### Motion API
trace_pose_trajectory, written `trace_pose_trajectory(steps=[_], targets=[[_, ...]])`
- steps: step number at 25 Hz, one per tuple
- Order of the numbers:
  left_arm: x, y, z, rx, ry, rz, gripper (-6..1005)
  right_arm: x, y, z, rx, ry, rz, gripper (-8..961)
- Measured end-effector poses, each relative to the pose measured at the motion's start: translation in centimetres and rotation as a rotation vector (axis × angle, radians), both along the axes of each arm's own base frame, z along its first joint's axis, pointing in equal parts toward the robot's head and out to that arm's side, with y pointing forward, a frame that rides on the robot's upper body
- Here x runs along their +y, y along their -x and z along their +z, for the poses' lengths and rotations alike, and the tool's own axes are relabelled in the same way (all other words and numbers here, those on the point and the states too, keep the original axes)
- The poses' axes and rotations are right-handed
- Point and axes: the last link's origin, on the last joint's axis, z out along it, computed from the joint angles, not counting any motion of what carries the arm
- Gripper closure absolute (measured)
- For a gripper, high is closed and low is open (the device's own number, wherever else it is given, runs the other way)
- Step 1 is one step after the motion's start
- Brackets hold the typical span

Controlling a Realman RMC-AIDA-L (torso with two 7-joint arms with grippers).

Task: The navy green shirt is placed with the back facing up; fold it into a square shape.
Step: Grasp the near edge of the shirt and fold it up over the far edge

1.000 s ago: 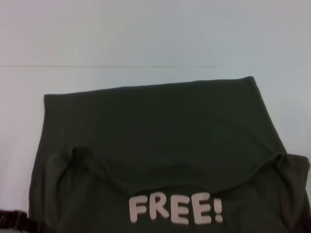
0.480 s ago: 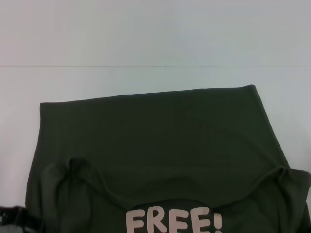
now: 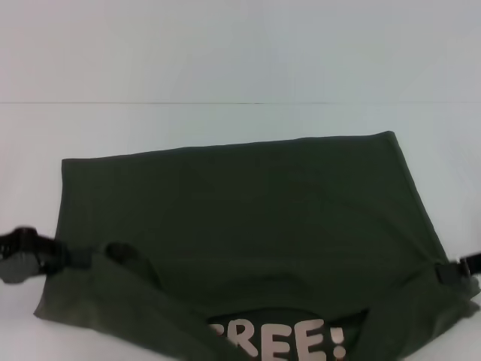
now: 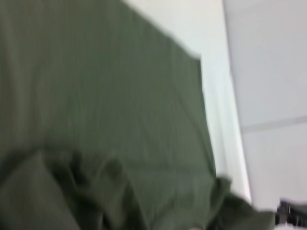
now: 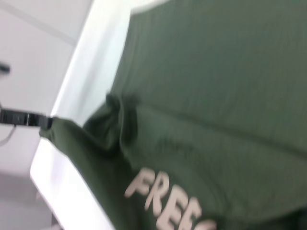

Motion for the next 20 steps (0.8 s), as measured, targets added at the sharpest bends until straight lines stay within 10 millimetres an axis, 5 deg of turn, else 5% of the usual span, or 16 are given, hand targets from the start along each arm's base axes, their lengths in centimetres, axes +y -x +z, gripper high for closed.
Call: trace_pose_trajectory(steps=[10, 20], targets=[[2.9, 1.3, 0.9, -0.061, -0.297, 0.124, 937, 3.7, 0.2, 0.7, 0.071, -0.266, -0.081, 952], [4.8, 2.6, -1.2, -0.03, -0.509, 0.201, 918, 7.1, -0.4, -0.1, 0.117, -0.542, -0.17, 951]])
